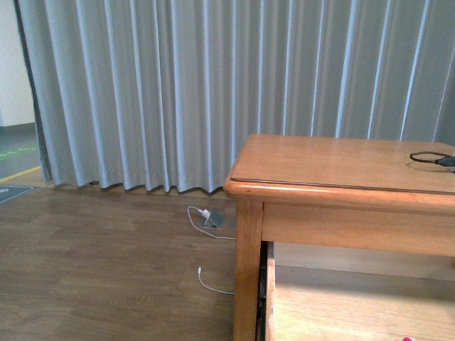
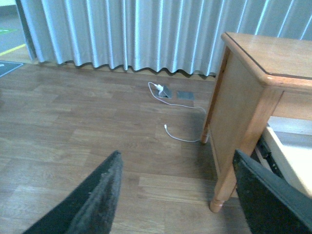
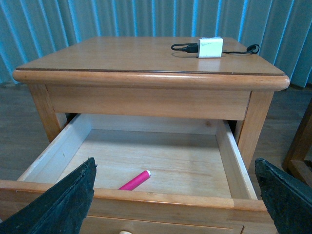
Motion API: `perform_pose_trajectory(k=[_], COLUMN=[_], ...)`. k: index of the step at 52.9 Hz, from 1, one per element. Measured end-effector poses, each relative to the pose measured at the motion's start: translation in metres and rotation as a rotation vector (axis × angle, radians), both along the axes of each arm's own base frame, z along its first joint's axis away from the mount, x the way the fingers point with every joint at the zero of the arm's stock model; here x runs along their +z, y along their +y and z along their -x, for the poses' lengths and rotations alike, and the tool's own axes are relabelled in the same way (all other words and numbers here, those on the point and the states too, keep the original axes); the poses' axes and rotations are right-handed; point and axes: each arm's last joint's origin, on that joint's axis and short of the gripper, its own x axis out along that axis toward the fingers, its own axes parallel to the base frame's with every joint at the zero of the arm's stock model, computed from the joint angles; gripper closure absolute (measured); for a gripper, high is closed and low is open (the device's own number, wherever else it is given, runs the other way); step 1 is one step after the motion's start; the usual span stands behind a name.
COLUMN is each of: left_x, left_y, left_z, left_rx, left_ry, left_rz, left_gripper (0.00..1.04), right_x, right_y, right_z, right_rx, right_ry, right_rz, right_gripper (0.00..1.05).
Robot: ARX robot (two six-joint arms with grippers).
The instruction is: Place pink marker in drawer with both arms
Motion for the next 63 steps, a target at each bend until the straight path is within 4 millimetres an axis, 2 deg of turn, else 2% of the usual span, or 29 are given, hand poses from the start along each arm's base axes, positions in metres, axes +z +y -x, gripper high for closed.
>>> perform_pose_trajectory(k=[19, 25, 42, 60, 63], left_x=[-0.022, -0.027, -0.039, -0.038, -0.038], left_y=[0.019, 0.022, 0.022, 0.022, 0.022], left_z=[0.008, 0.015, 0.016, 0.017, 0.017], left_rx=[-0.014, 0.013, 0.014, 0.012, 0.012], left_ry=[0.003, 0.0, -0.005, -0.019, -0.019], left_rz=[-0.041, -0.045, -0.046, -0.048, -0.048], left_gripper=[1.01, 1.01, 1.01, 1.01, 0.92], right_x=[0.0, 0.0, 0.0, 0.0, 0.0], right_y=[0.0, 0.0, 0.0, 0.0, 0.0], right_z=[0.0, 0.0, 0.0, 0.0, 0.0], right_rx=[0.0, 0.0, 0.0, 0.0, 0.0], right_ry=[0.0, 0.0, 0.0, 0.0, 0.001], right_rz=[0.0, 0.0, 0.0, 0.0, 0.0], right_gripper=[0.08, 0.08, 0.08, 0.08, 0.08])
